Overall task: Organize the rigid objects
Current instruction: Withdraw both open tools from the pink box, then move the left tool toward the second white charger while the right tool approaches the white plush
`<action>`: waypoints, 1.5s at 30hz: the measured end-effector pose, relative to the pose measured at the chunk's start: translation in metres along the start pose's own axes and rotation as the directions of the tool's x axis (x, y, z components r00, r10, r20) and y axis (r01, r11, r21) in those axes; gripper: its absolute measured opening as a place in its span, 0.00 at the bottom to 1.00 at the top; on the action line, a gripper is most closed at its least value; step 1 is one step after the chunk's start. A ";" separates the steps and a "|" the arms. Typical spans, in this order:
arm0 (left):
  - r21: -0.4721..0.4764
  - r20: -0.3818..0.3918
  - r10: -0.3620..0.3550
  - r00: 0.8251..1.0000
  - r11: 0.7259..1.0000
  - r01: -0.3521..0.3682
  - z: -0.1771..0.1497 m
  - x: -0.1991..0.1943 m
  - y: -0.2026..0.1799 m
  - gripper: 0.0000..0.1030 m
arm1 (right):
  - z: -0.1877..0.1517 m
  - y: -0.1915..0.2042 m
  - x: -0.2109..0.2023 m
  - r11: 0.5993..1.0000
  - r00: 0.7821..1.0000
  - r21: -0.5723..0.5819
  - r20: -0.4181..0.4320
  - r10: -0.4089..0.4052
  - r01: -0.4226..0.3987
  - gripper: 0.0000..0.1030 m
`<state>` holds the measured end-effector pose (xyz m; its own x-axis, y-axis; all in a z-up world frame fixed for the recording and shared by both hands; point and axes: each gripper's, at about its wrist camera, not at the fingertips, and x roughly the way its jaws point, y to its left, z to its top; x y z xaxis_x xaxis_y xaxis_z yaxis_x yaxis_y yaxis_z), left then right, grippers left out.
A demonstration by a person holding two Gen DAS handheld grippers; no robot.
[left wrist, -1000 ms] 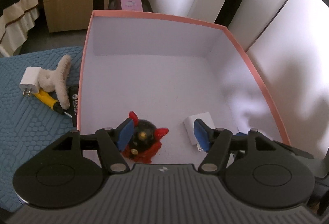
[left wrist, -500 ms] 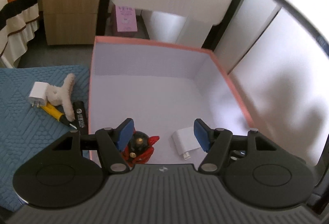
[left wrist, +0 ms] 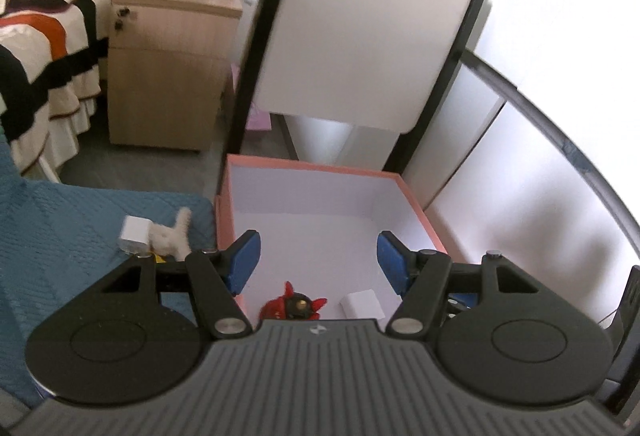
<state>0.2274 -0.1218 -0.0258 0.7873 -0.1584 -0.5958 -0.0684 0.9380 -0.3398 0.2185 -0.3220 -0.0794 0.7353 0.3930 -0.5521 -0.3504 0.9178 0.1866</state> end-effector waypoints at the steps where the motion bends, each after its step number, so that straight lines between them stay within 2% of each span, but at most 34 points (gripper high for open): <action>1: -0.001 0.009 0.001 1.000 1.000 -0.001 0.000 -0.006 0.003 0.68 | 0.000 0.005 -0.003 1.000 1.000 -0.008 0.004 0.003 -0.003 0.51; 8: -0.023 0.053 -0.010 0.999 1.000 0.011 -0.007 -0.047 0.036 0.68 | 0.001 0.044 -0.014 0.998 0.999 -0.061 0.035 0.027 -0.025 0.51; 18: -0.013 0.082 0.040 0.996 0.999 -0.039 -0.028 -0.085 0.080 0.68 | -0.016 0.092 -0.016 0.993 0.998 -0.096 0.012 0.067 -0.066 0.51; 30: -0.029 0.070 0.086 0.994 0.996 -0.084 -0.065 -0.094 0.133 0.68 | -0.053 0.129 -0.009 0.993 0.998 -0.099 -0.036 0.055 -0.059 0.51; 36: -0.028 0.120 0.105 0.987 0.994 -0.102 -0.081 -0.096 0.152 0.68 | -0.065 0.143 -0.006 0.991 0.998 -0.130 -0.043 0.035 -0.041 0.51; 45: -0.047 0.108 0.145 0.983 0.989 -0.141 -0.101 -0.092 0.177 0.68 | -0.082 0.152 -0.002 0.992 0.997 -0.124 -0.076 0.026 -0.035 0.51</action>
<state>0.0812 0.0280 -0.1047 0.8307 0.0138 -0.5566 -0.2076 0.9353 -0.2866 0.1162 -0.1876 -0.1172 0.6800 0.4115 -0.6069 -0.4455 0.8893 0.1038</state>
